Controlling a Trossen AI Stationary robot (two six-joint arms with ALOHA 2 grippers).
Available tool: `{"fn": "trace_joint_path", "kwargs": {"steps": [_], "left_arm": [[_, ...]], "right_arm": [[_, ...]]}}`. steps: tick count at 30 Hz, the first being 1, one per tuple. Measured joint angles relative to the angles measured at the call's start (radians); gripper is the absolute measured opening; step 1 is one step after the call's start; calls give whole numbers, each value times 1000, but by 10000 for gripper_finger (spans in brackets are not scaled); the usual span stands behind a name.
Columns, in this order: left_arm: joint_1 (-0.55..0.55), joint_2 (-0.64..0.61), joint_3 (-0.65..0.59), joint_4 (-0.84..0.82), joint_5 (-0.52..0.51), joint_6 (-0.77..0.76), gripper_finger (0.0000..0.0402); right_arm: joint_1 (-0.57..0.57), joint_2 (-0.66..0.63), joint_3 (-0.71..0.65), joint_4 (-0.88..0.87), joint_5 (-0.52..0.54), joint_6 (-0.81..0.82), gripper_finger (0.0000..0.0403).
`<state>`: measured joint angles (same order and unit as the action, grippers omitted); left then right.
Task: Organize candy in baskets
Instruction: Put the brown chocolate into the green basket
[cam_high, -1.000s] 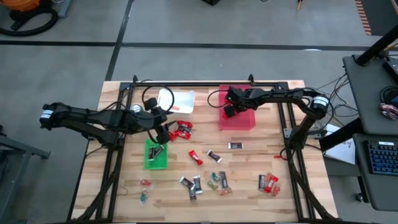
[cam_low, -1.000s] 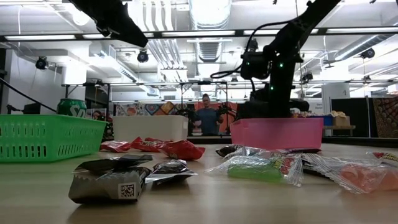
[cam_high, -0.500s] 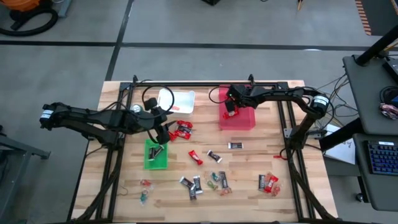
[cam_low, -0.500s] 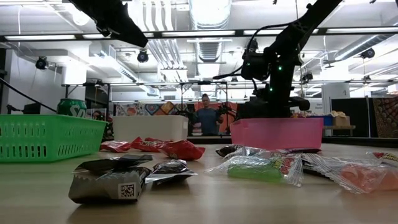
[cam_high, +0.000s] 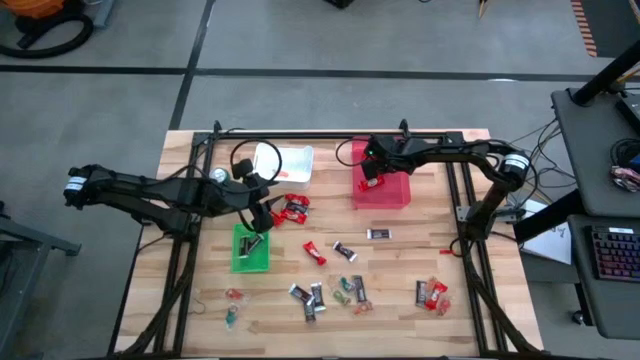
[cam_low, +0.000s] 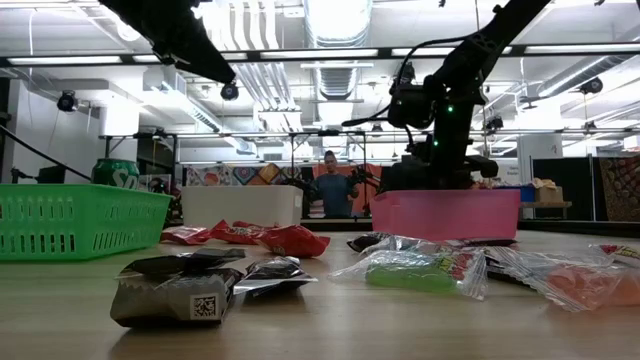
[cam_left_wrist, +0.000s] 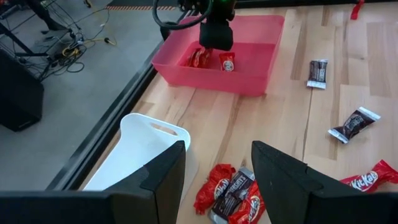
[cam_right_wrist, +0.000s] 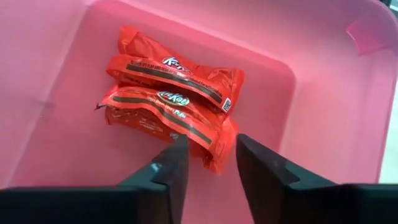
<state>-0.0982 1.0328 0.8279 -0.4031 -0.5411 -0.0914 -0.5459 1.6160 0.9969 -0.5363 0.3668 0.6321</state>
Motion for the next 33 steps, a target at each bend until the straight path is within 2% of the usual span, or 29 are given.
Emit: {"fn": "trace_joint_path", "kwargs": {"steps": [6,10,15,21,27,33], "left_arm": [[0,0,-11,1,58,-8,168],[0,0,-19,-1,61,-23,168],[0,0,-28,1,61,-27,168],[0,0,-33,15,61,-27,168],[0,0,-33,37,61,-27,168],[0,0,-42,63,61,-24,168]], "right_arm": [[9,-63,8,-9,-1,-14,163],[38,-124,8,-10,-13,-38,172],[107,-209,8,-6,-121,-104,172],[261,-281,8,-7,-232,-287,167],[458,-294,-20,8,-356,-501,168],[624,-321,-152,226,-428,-503,164]]}}
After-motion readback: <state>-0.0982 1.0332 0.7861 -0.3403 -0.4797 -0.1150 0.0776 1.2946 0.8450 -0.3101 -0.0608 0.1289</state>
